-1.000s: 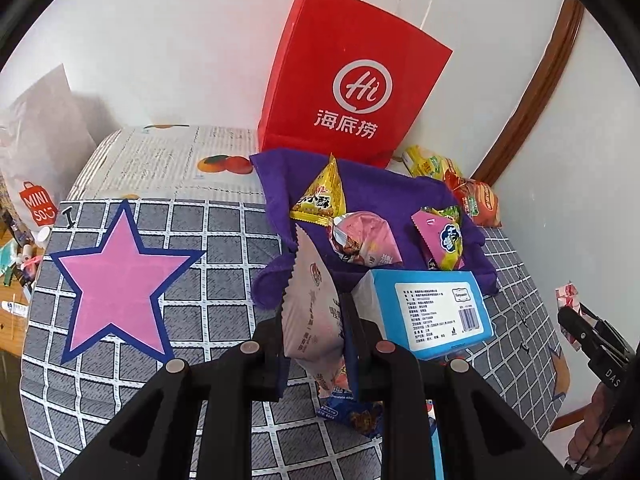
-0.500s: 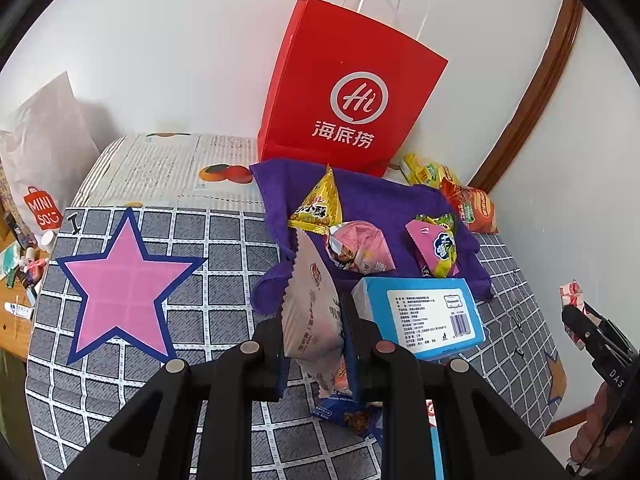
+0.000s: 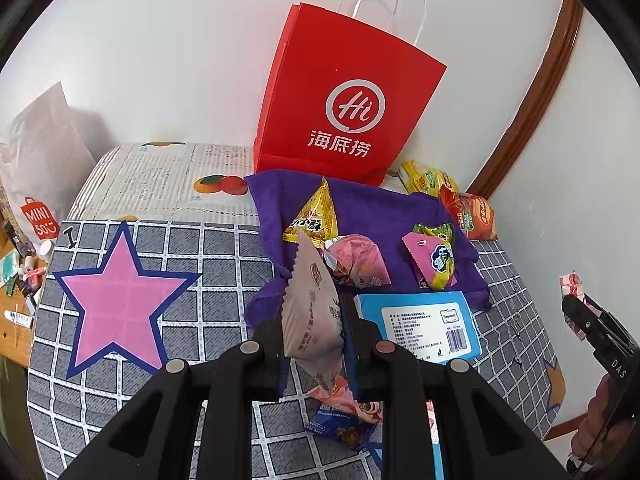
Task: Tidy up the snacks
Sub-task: 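Carry the strawberry wrapper and white sachet toward the purple cloth with both tools, then lower both packets onto the purple cloth and open both tools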
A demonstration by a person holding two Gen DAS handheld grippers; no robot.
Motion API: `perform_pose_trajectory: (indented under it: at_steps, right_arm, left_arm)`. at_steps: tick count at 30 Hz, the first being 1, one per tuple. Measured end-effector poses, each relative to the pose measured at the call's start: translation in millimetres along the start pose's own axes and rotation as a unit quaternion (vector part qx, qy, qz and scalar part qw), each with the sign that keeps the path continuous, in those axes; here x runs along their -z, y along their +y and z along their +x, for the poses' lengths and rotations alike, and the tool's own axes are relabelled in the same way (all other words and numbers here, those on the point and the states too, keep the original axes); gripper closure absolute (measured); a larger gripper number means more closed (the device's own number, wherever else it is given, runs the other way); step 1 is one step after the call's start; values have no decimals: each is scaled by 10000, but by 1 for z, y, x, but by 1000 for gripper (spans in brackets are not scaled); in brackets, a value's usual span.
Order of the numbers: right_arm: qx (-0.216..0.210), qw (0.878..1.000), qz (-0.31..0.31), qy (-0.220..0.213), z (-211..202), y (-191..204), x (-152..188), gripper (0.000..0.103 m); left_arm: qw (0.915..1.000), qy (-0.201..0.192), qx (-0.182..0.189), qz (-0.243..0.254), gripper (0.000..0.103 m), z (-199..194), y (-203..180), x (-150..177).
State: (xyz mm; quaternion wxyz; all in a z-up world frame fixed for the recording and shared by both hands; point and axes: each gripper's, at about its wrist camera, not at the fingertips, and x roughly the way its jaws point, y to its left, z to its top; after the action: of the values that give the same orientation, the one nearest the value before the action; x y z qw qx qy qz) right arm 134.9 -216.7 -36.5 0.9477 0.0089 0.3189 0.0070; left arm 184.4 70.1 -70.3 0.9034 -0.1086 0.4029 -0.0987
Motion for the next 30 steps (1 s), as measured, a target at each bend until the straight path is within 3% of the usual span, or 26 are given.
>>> perform_pose_trajectory:
  at_steps: [30]
  right_arm:
    - [-222,9985,321,377,96,-23,-36,45]
  left_arm:
    - [9998,185,-76,66,82,63,-4,-42]
